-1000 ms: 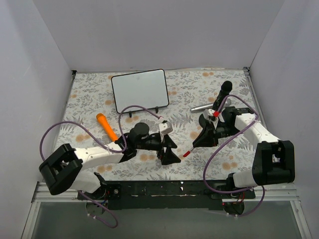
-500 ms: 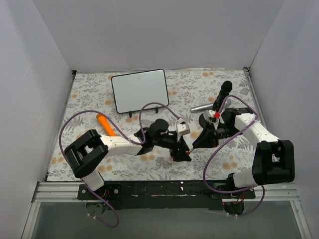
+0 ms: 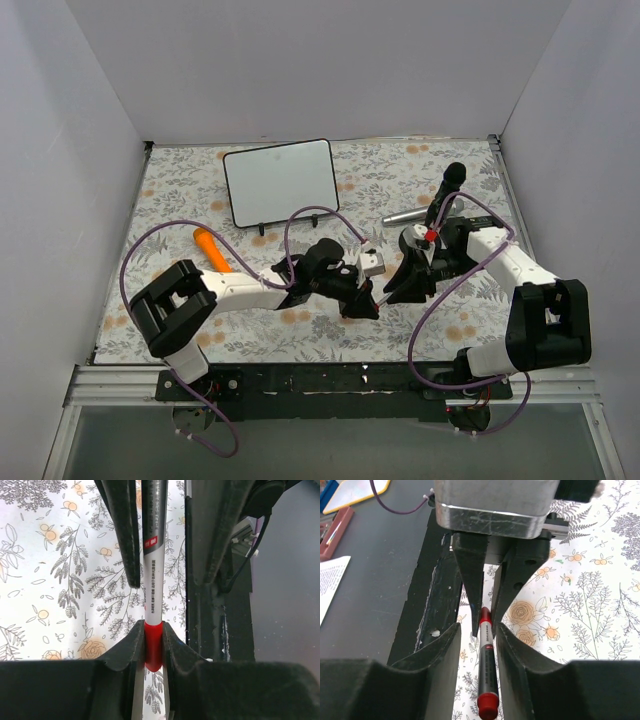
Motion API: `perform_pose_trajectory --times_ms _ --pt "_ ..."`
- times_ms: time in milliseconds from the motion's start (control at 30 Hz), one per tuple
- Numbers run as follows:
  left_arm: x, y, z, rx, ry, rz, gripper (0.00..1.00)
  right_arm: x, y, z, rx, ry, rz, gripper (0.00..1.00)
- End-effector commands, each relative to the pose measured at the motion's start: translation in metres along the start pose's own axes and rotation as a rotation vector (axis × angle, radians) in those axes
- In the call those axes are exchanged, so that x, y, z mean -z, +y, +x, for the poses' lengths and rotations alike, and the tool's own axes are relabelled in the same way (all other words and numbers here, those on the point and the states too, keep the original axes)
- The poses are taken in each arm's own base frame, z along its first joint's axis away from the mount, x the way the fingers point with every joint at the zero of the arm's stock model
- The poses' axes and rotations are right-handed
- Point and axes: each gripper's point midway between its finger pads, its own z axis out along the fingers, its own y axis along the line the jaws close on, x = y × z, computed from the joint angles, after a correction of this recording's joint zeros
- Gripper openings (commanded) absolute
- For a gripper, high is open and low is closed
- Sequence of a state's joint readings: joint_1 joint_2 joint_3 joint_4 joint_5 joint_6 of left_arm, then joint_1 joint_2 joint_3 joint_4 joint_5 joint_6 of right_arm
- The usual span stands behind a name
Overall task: Write a sentence on the whiteboard
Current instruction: Open the pen cap at the center of the board.
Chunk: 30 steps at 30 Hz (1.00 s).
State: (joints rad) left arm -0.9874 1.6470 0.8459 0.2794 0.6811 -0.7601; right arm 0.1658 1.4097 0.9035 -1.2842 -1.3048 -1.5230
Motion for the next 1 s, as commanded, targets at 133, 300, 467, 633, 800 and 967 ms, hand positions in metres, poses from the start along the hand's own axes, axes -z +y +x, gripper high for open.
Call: perform_pose_trajectory --times_ms 133,300,467,633,800,967 --pt "0.012 -0.005 -0.025 -0.081 0.011 -0.027 0.00 -0.004 0.004 -0.004 0.037 0.021 -0.027 0.46" --pt "0.011 -0.005 -0.026 -0.077 0.018 -0.026 0.00 -0.006 0.004 -0.002 0.035 0.034 -0.035 0.41" --pt "0.012 -0.004 -0.029 -0.082 0.013 -0.035 0.00 -0.007 0.000 0.003 0.021 0.061 -0.029 0.32" --pt "0.014 -0.005 -0.030 -0.088 0.012 -0.039 0.00 -0.007 -0.003 0.007 0.002 0.081 -0.015 0.39" --pt "0.017 -0.006 -0.030 -0.089 0.010 -0.043 0.00 -0.006 -0.007 0.008 0.005 0.087 -0.004 0.42" --pt "0.017 -0.006 -0.031 -0.088 0.008 -0.043 0.00 -0.006 -0.008 0.008 -0.003 0.088 -0.001 0.32"
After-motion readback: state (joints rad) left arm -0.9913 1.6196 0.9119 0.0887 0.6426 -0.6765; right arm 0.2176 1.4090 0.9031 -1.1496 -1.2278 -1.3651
